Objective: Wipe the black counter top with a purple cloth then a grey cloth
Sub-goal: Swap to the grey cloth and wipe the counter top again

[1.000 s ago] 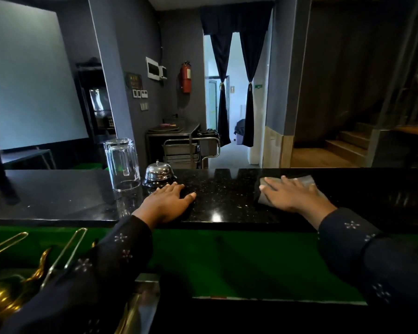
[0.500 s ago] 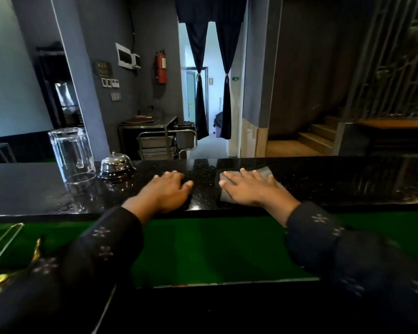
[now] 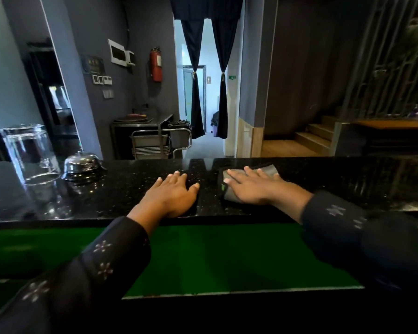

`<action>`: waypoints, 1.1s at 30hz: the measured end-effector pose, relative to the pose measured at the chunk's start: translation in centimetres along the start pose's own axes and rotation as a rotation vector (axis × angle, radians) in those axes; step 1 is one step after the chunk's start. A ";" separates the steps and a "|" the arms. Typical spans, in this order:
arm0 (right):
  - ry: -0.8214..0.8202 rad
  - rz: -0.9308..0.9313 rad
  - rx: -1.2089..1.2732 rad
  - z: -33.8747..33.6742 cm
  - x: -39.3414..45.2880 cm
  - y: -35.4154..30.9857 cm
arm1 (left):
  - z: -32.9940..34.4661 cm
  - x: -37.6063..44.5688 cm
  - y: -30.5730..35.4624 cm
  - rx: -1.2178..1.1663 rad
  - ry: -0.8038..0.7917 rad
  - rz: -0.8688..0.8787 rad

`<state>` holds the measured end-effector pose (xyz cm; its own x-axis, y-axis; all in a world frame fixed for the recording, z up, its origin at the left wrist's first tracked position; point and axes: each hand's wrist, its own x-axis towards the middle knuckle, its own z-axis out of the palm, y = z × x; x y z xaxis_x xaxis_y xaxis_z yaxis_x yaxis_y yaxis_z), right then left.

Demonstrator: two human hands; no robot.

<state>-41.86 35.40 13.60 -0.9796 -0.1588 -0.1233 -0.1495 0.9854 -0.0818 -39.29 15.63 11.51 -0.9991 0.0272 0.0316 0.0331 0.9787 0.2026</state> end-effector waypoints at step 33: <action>0.042 -0.142 -0.004 1.0 -2.5 2.0 | -0.4 -0.3 -0.1 -0.012 -0.023 0.001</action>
<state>-39.55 37.71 12.73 -0.9534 -0.2936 -0.0691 -0.2870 0.9536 -0.0913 -39.00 15.49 11.88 -0.9994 0.0332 0.0095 0.0345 0.9761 0.2146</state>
